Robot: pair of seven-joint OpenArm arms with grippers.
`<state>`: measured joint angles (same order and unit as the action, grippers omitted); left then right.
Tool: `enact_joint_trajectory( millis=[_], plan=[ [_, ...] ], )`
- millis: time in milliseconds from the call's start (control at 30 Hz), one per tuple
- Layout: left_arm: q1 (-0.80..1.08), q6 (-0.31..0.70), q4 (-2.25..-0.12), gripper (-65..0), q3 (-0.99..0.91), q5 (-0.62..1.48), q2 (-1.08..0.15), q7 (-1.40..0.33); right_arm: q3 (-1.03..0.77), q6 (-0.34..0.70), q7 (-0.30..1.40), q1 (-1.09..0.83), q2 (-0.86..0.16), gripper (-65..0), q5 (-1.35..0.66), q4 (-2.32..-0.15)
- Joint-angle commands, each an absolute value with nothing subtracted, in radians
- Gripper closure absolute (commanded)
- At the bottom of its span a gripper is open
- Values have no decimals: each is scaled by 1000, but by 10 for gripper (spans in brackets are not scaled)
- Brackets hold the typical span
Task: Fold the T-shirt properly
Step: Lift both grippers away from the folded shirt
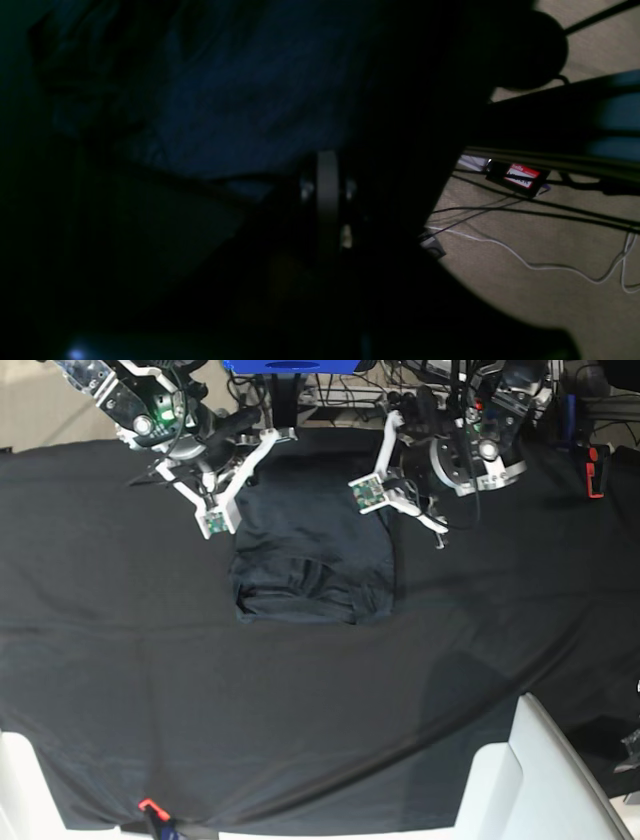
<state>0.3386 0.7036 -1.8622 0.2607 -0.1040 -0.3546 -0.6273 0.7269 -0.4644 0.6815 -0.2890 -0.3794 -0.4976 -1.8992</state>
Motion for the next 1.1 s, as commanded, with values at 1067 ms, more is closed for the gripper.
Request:
enact_joint_trajectory(
  millis=[1067],
  plan=[
    [389,616,-1670,0,254,-101,-364,-601,716,-469,665,-291,-392,0,-498,-1917]
  ],
)
